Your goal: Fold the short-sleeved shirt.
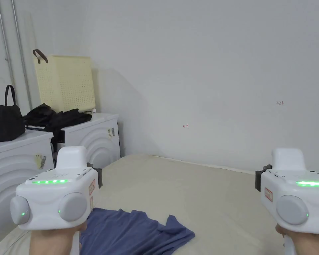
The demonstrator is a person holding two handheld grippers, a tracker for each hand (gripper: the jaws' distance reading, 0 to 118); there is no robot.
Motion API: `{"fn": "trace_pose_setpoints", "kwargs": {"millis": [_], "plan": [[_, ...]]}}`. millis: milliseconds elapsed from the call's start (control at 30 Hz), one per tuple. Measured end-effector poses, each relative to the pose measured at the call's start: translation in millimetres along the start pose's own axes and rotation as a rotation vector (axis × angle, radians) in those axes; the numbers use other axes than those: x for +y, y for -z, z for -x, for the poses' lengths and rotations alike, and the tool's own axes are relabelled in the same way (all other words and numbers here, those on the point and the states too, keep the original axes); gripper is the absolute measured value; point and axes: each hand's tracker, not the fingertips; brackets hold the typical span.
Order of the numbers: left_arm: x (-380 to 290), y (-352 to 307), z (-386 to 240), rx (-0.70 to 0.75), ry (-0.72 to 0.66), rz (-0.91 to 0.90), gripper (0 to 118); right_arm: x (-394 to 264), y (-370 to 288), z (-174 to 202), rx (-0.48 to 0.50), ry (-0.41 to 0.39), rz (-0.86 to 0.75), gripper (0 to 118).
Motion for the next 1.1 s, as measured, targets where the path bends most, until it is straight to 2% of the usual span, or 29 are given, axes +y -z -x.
{"fn": "trace_pose_setpoints", "kwargs": {"millis": [333,533,700,900,1000,1100], "plan": [[-18.8,19.7,-8.8,-0.031,0.0,0.059,0,-16.6,3.9,4.1,0.004,-0.009,0.031,1],[-50.9,54.7,-20.2,-0.062,-0.005,0.159,0,-41.9,15.8,5.3,0.01,-0.015,0.081,1],[-100.1,104.5,-39.7,-0.113,0.009,0.302,0,-77.2,33.4,1.8,0.009,-0.017,0.162,1],[-174.6,165.8,-59.8,-0.12,0.016,0.48,0,-127.5,62.6,-6.5,-0.026,-0.06,0.257,1],[-208.5,196.0,-67.2,-0.168,0.027,0.596,0,-150.6,78.3,-15.0,-0.029,-0.033,0.326,1],[-228.5,217.5,-74.0,-0.167,0.04,0.632,0,-170.3,89.7,-19.8,-0.028,-0.02,0.375,1]]}}
